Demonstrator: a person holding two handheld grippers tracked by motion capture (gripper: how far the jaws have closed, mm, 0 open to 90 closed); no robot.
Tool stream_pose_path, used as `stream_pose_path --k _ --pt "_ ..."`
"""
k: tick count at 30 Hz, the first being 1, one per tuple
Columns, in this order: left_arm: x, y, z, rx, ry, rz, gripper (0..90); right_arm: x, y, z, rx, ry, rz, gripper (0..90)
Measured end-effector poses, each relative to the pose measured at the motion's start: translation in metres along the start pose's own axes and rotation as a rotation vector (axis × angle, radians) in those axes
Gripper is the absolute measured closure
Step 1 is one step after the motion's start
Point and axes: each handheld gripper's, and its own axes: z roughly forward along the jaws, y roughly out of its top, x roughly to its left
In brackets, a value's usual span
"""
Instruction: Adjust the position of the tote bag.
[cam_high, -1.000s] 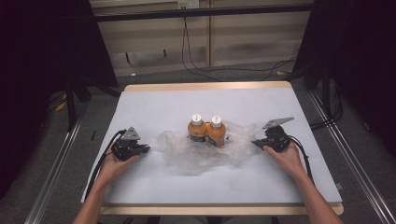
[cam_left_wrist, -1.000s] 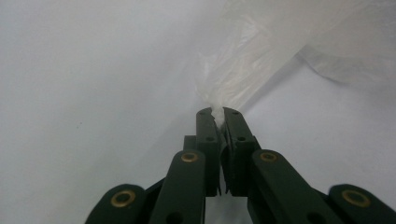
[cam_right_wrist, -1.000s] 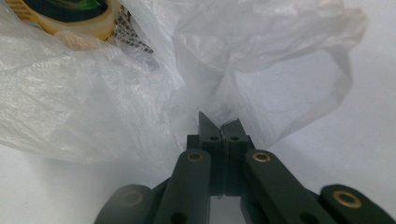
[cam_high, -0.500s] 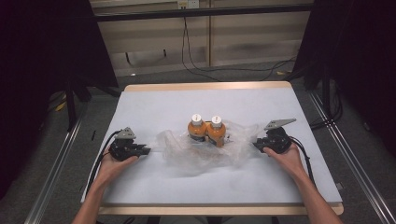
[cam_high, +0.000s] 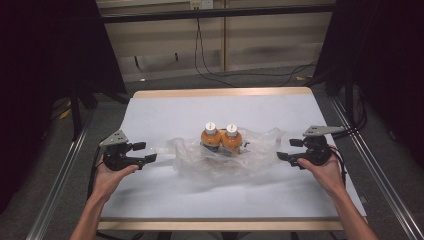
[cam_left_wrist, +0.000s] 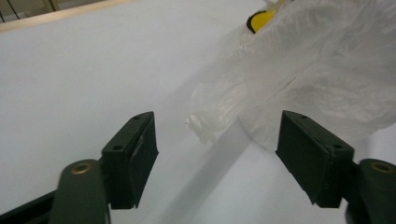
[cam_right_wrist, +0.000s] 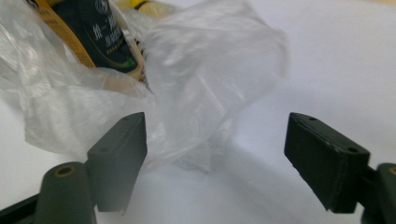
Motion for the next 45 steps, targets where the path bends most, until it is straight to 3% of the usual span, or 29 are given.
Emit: stream_pose_path --k 7,11,16,18,19,21,22,24,28,30,31,32,35,37,42,45 --pt "-0.007 0.013 -0.020 -0.081 0.029 -0.038 10.6 0.004 0.007 -0.027 -0.098 -0.018 -0.002 22.5" --pt "-0.012 0.028 -0.021 -0.103 0.021 0.001 16.1 0.009 0.018 -0.033 -0.128 0.009 -0.030 28.9" --pt "-0.021 0.053 0.002 -0.101 -0.011 0.067 29.4 0.019 0.041 -0.020 -0.139 0.064 -0.069 50.7" --pt "-0.022 0.063 0.014 -0.092 -0.017 0.070 28.6 0.025 0.049 -0.013 -0.152 0.073 -0.086 52.9" --pt "-0.022 0.068 0.020 -0.084 -0.045 0.077 28.6 0.025 0.049 -0.013 -0.152 0.073 -0.086 52.9" --pt "-0.020 0.076 0.031 -0.072 -0.057 0.075 31.0 0.028 0.055 -0.004 -0.152 0.104 -0.090 57.3" --pt "-0.019 0.079 0.036 -0.069 -0.070 0.071 40.8 0.030 0.061 0.007 -0.132 0.121 -0.101 61.6" --pt "-0.020 0.084 0.048 -0.087 -0.086 0.069 45.2 0.031 0.063 0.013 -0.118 0.130 -0.106 63.9" --pt "-0.025 0.088 0.076 0.009 -0.114 0.096 52.2 0.035 0.070 0.035 -0.070 0.159 -0.122 68.2" --pt "-0.031 0.085 0.085 0.067 -0.117 0.132 58.7 0.037 0.069 0.047 -0.052 0.172 -0.122 69.5" --pt "-0.033 0.083 0.088 0.088 -0.115 0.144 58.7 0.037 0.069 0.047 -0.052 0.172 -0.122 69.5" --pt "-0.034 0.080 0.090 0.087 -0.136 0.152 65.7 0.037 0.066 0.054 -0.032 0.183 -0.117 71.7" --pt "-0.042 0.074 0.092 0.109 -0.192 0.174 67.9 0.038 0.064 0.059 0.000 0.176 -0.124 73.8" --pt "-0.048 0.072 0.094 0.162 -0.183 0.207 70.9 0.039 0.063 0.061 0.008 0.186 -0.124 77.3" --pt "-0.057 0.065 0.098 0.176 -0.255 0.219 71.5 0.041 0.057 0.065 0.043 0.185 -0.138 82.0" --pt "-0.066 0.067 0.097 0.166 -0.282 0.252 72.7 0.043 0.053 0.070 0.066 0.186 -0.142 85.5"
